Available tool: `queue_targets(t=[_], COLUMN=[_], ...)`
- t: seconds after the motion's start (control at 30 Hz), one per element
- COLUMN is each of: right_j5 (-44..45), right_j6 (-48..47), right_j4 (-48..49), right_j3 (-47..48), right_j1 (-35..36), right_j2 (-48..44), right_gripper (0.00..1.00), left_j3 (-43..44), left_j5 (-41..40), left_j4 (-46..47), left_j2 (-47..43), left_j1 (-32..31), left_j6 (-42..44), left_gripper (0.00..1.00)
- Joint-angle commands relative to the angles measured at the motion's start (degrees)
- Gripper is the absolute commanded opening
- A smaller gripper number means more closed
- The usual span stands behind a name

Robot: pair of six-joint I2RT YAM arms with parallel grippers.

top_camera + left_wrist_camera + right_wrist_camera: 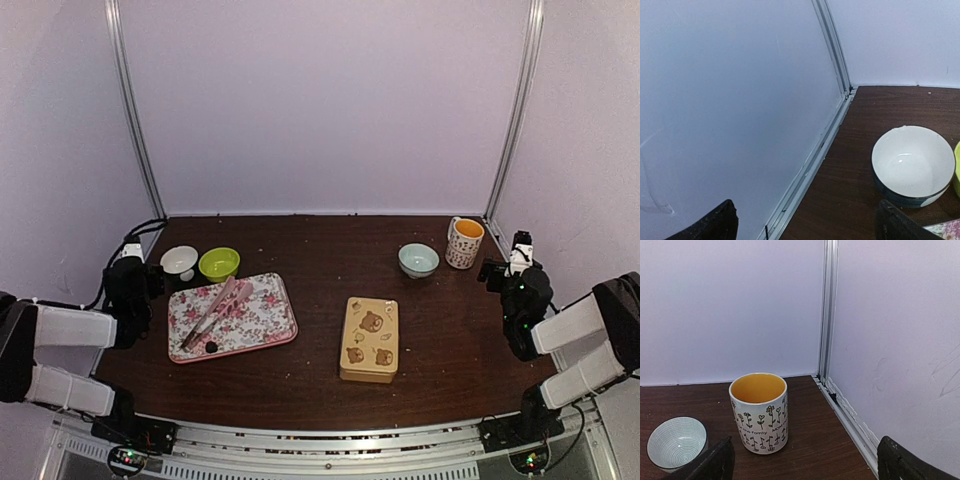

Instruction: Pack the chocolate

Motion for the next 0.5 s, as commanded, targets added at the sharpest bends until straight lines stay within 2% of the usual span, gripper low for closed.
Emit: queue_targets(t=[0.0,0.13,0.2,0.47], right_j5=[0.0,-0.2,-0.3,-0.3], right_j6=[0.9,1.2,1.2,1.2], right_j4=[-1.4,-2.4,-2.6,-2.6], right_j3=[0.9,1.3,1.3,1.3], right_j1=[-0.5,-0.7,-0.8,-0.8], right_j2=[-0.1,-0.2,-0.2,-0.2], right_gripper=[1.00,1.00,1.00,1.00], left_j3=[-0.9,-3.3,-2.7,-0.2], left_j5=[12.6,22.7,23.7,28.4], left_j4=[19.8,30.6,26.8,23.8], left_j2=[4.9,13.1,12.5,12.5], left_j1=[3.8,7.6,8.0,9.9], left_j6=[4.8,4.6,3.9,3.4], left_gripper=[0.97,0.98,0.98,0.98])
